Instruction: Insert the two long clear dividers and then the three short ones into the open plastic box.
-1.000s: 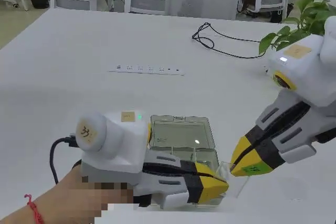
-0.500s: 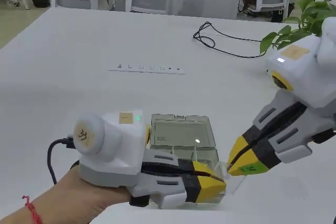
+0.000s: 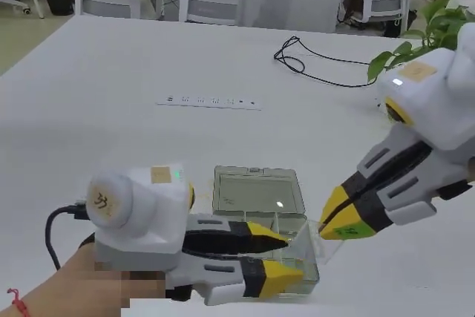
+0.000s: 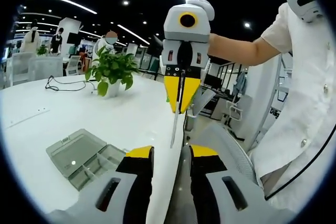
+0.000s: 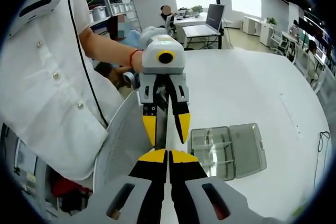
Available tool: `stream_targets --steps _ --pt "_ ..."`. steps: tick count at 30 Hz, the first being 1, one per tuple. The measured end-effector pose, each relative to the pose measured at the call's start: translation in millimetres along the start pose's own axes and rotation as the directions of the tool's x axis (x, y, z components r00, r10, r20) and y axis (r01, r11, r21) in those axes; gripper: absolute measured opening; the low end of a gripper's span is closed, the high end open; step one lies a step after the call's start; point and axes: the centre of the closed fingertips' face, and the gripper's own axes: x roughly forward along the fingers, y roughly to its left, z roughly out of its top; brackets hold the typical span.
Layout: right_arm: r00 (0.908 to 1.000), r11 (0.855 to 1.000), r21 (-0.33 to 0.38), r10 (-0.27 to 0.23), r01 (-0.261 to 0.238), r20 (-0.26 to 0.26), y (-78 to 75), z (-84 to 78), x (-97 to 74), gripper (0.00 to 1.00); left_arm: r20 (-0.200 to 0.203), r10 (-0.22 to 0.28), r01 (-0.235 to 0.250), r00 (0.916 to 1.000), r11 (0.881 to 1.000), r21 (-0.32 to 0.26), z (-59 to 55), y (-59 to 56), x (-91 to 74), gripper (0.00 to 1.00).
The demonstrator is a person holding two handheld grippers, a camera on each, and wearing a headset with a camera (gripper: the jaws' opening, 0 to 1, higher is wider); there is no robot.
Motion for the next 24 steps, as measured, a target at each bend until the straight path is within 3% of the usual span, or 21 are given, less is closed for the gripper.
stream_targets --steps 8,19,24 --pt "0.9983 0.998 -0.003 -0.059 0.059 0.002 -17.5 1.4 0.8 0.03 -0.031 0.079 -0.078 0.9964 0.997 0.017 -7.3 20.5 -16.6 0.42" --pt "0.9912 0.991 -0.012 -0.131 0.131 -0.017 -49.7 -2.3 11.1 0.03 -0.05 0.178 -0.177 0.9828 0.984 0.028 -18.4 46.2 -35.7 0.67" --pt "0.9887 0.989 -0.011 -0.149 0.149 -0.018 -62.9 -4.4 20.0 0.03 -0.08 0.195 -0.193 0.9775 0.981 0.032 -28.0 51.6 -41.4 0.78"
